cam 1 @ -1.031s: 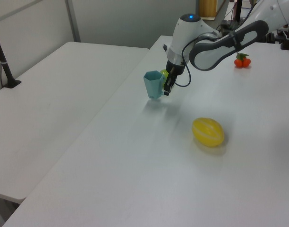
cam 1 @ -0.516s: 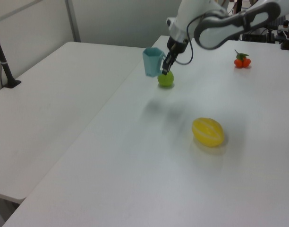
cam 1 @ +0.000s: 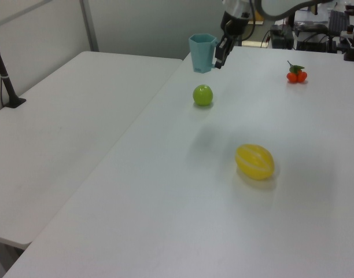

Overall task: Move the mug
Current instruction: 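Lift the gripped mug and carry it past the green apple, then carry the mug toward the tangerines and lower it onto the table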

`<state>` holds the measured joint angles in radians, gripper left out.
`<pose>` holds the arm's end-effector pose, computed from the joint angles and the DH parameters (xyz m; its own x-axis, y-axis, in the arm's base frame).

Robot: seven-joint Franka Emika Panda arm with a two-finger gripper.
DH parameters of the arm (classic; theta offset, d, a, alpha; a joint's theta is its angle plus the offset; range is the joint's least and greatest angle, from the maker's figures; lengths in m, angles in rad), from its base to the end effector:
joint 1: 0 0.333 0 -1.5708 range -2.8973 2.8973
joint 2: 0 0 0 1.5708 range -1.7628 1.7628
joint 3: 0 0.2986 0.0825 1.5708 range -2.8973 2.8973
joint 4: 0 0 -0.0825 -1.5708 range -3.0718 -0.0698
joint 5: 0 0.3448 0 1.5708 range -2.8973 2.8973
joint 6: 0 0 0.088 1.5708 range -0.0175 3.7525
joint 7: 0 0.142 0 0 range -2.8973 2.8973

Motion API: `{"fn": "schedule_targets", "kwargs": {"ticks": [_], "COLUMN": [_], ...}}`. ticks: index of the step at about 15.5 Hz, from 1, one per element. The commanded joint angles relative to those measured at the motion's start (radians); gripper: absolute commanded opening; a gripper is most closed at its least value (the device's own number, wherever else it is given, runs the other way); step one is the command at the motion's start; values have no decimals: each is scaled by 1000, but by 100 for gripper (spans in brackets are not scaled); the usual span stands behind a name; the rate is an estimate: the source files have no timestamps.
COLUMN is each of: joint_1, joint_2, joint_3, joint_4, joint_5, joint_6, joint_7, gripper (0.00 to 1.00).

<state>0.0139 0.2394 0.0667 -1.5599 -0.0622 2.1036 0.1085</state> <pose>0.6306 0.0423 0.4970 0.9531 -0.0066 0.3027 -0.0107 -0.9999 0.0121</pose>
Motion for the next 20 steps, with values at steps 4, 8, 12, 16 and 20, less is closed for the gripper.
{"fn": "schedule_targets", "kwargs": {"ticks": [4, 8, 12, 16, 20], "joint_1": [-8, -12, -15, -15, -23], "joint_2": [-201, -270, -311, -359, -367], "joint_3": [-11, -21, -22, -41, -57], "joint_4": [-182, -297, -425, -572, -686], "joint_5": [77, 113, 111, 93, 65], "joint_6": [-163, -234, -231, -214, -136], "joint_7": [-192, -271, -285, -363, -372], "gripper": [1, 1, 1, 1, 1]}}
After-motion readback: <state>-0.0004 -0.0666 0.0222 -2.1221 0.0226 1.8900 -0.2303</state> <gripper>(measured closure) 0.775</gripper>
